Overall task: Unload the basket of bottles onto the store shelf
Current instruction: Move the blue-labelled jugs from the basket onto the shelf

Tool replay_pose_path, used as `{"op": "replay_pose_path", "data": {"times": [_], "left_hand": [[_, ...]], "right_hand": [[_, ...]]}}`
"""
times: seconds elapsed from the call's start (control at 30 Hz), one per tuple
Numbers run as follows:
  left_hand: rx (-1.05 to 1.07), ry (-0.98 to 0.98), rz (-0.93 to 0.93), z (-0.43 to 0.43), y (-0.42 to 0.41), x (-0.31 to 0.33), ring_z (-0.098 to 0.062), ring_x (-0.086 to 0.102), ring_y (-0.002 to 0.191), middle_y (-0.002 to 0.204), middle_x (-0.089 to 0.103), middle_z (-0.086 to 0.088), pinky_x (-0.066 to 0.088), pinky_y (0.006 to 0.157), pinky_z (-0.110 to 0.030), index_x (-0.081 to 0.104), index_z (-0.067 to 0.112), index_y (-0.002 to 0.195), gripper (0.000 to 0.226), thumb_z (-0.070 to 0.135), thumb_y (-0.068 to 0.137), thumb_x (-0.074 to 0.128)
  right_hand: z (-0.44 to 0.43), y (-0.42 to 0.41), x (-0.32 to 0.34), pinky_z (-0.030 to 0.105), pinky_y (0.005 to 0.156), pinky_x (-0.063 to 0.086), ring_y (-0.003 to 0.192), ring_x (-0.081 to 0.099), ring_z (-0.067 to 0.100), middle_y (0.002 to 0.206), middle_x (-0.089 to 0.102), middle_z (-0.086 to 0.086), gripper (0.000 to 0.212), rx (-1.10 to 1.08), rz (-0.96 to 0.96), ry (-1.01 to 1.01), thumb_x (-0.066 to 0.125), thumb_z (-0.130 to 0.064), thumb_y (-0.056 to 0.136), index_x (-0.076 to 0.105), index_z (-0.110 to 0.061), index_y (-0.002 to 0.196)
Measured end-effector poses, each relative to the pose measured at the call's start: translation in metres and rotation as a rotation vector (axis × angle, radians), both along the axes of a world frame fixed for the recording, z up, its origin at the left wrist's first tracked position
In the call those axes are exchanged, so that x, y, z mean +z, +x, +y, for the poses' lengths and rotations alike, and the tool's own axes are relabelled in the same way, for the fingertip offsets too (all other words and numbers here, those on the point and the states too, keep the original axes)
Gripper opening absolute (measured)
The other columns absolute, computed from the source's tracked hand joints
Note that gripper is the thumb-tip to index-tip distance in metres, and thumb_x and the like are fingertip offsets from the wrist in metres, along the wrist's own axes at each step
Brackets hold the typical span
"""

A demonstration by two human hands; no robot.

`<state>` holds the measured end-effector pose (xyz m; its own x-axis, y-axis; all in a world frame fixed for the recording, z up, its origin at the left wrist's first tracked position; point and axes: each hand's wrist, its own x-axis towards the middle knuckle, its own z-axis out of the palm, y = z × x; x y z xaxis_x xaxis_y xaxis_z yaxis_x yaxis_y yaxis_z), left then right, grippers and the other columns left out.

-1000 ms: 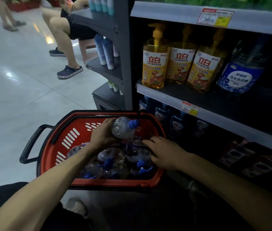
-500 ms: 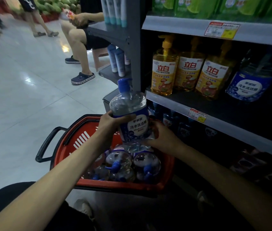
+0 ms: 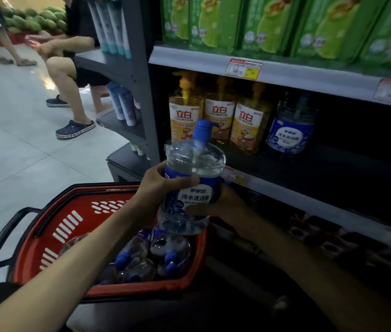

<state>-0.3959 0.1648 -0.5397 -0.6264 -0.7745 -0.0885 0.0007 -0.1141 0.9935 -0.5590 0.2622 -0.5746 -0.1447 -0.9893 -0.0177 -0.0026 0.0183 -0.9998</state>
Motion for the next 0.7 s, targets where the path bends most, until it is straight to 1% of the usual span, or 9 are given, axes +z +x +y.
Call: {"op": "replay_pose_path", "data": {"times": [0.07, 0.17, 0.23, 0.3, 0.37, 0.43, 0.53, 0.63, 0.7], "left_hand": [[-0.028, -0.046, -0.025, 0.005, -0.015, 0.001, -0.024, 0.079, 0.090, 0.101, 0.081, -0.004, 0.061, 0.068, -0.026, 0.068, 0.015, 0.118, 0.059, 0.013, 0.063, 0.089], [-0.089, -0.149, -0.064, 0.007, -0.040, 0.003, -0.022, 0.077, 0.101, 0.117, 0.077, -0.004, 0.063, 0.078, -0.032, 0.062, 0.019, 0.129, 0.083, 0.022, 0.055, 0.100], [-0.123, -0.180, -0.086, 0.015, -0.061, 0.009, -0.017, 0.076, 0.102, 0.122, 0.073, -0.004, 0.063, 0.078, -0.032, 0.056, 0.021, 0.131, 0.090, 0.025, 0.053, 0.101], [-0.163, -0.213, -0.087, 0.025, -0.084, 0.015, -0.011, 0.076, 0.100, 0.123, 0.071, -0.001, 0.062, 0.075, -0.026, 0.052, 0.019, 0.132, 0.085, 0.024, 0.059, 0.094], [-0.221, -0.289, -0.089, 0.036, -0.107, 0.020, -0.006, 0.074, 0.101, 0.123, 0.070, 0.004, 0.062, 0.077, -0.024, 0.050, 0.020, 0.134, 0.080, 0.028, 0.066, 0.090], [-0.293, -0.395, -0.114, 0.048, -0.129, 0.024, -0.004, 0.072, 0.106, 0.126, 0.069, 0.011, 0.062, 0.084, -0.029, 0.050, 0.028, 0.137, 0.080, 0.042, 0.069, 0.088], [-0.342, -0.604, -0.171, 0.062, -0.158, 0.027, 0.003, 0.069, 0.109, 0.127, 0.066, 0.020, 0.061, 0.089, -0.030, 0.046, 0.044, 0.139, 0.077, 0.056, 0.074, 0.085], [-0.292, -0.869, -0.234, 0.071, -0.184, 0.022, -0.006, 0.064, 0.118, 0.136, 0.061, 0.013, 0.060, 0.093, -0.040, 0.044, 0.036, 0.146, 0.077, 0.063, 0.082, 0.077], [-0.243, -1.015, -0.278, 0.081, -0.201, 0.020, -0.012, 0.059, 0.123, 0.139, 0.056, 0.008, 0.057, 0.096, -0.043, 0.045, 0.034, 0.147, 0.072, 0.061, 0.086, 0.073]], "right_hand": [[0.014, -0.012, -0.002, 0.039, 0.089, 0.061, 0.114, 0.071, 0.026, 0.122, 0.074, 0.009, 0.066, -0.018, -0.044, -0.013, 0.083, 0.010, 0.076, 0.059, -0.010, 0.134], [0.033, -0.026, -0.004, 0.043, 0.092, 0.060, 0.117, 0.069, 0.029, 0.127, 0.071, 0.011, 0.068, -0.101, -0.084, -0.038, 0.083, 0.008, 0.077, 0.057, -0.009, 0.137], [0.046, -0.036, -0.004, 0.048, 0.096, 0.058, 0.119, 0.068, 0.028, 0.130, 0.070, 0.011, 0.071, -0.163, -0.102, -0.060, 0.084, 0.006, 0.077, 0.056, -0.012, 0.139], [0.061, -0.046, -0.001, 0.045, 0.096, 0.059, 0.116, 0.070, 0.026, 0.126, 0.072, 0.008, 0.065, -0.219, -0.152, -0.063, 0.081, 0.007, 0.080, 0.058, -0.014, 0.137], [0.074, -0.057, 0.000, 0.047, 0.097, 0.058, 0.114, 0.071, 0.025, 0.123, 0.074, 0.006, 0.060, -0.266, -0.199, -0.068, 0.080, 0.004, 0.081, 0.060, -0.018, 0.133], [0.084, -0.072, 0.000, 0.050, 0.100, 0.056, 0.113, 0.072, 0.023, 0.121, 0.075, 0.004, 0.056, -0.342, -0.261, -0.053, 0.081, -0.001, 0.081, 0.063, -0.020, 0.131], [0.099, -0.096, -0.002, 0.049, 0.101, 0.056, 0.111, 0.073, 0.021, 0.118, 0.076, 0.002, 0.047, -0.433, -0.360, -0.036, 0.080, -0.007, 0.085, 0.066, -0.020, 0.128], [0.114, -0.122, -0.007, 0.050, 0.098, 0.056, 0.112, 0.072, 0.023, 0.121, 0.075, 0.002, 0.047, -0.548, -0.412, -0.048, 0.080, -0.014, 0.086, 0.065, -0.022, 0.131], [0.122, -0.138, -0.007, 0.045, 0.092, 0.059, 0.109, 0.073, 0.022, 0.119, 0.076, 0.003, 0.046, -0.645, -0.450, -0.062, 0.078, -0.016, 0.087, 0.064, -0.023, 0.131]]}}
